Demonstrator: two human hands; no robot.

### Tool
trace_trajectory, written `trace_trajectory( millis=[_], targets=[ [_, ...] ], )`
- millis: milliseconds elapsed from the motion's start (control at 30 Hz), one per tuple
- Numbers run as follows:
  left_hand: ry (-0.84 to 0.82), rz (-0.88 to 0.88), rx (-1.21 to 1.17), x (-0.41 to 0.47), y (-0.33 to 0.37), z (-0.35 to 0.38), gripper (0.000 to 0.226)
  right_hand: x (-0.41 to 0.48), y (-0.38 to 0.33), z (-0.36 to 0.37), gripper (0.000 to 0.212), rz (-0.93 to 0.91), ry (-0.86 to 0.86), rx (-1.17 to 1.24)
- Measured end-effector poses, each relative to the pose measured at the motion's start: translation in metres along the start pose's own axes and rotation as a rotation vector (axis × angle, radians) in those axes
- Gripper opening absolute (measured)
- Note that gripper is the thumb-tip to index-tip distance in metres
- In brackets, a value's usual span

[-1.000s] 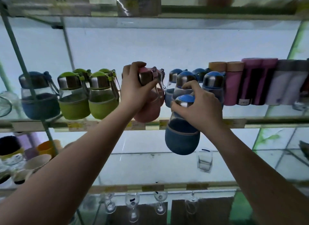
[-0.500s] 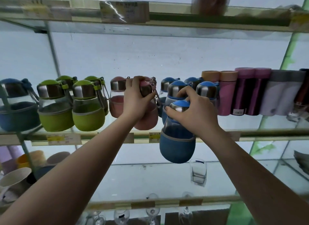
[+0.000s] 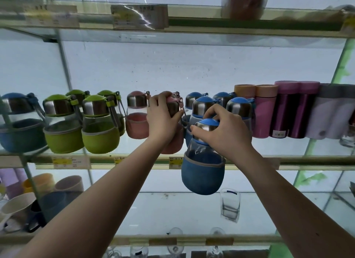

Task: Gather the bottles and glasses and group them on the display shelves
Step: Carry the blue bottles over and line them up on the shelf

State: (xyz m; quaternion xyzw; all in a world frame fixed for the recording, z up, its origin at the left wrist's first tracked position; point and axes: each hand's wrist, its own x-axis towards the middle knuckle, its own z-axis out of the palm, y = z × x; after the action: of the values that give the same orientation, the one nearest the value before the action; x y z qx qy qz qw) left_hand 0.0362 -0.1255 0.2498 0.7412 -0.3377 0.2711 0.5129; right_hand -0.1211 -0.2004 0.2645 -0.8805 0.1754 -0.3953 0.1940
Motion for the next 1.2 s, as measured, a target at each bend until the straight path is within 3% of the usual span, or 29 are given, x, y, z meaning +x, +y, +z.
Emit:
trace_trajectory(
  millis=[367,533,667,833,1200],
  targets=[
    [-0.035,0.045,0.340,0.004,0.013,-0.009,0.069,-0.002,0.008,-0.009,0.035,-0.013,-0.011,0.051],
    [-0.043,0.285,0.238,0.011,0.051,-0.011,0.065,0.002,0.023,-0.025,0.034,0.001,0.000,0.066],
    [-0.132,0.355,0.154,0.008,0.083,0.004,0.060,0.005,0.040,-0.049,0.030,0.007,0.021,0.066],
    [-0.276,0.463,0.237,0.002,0.109,0.038,0.052,0.013,0.066,-0.082,0.032,0.028,0.110,0.070],
    [-0.424,0.325,0.446,-0.008,0.135,0.099,0.057,0.044,0.121,-0.130,0.034,0.037,0.225,0.029]
  ],
)
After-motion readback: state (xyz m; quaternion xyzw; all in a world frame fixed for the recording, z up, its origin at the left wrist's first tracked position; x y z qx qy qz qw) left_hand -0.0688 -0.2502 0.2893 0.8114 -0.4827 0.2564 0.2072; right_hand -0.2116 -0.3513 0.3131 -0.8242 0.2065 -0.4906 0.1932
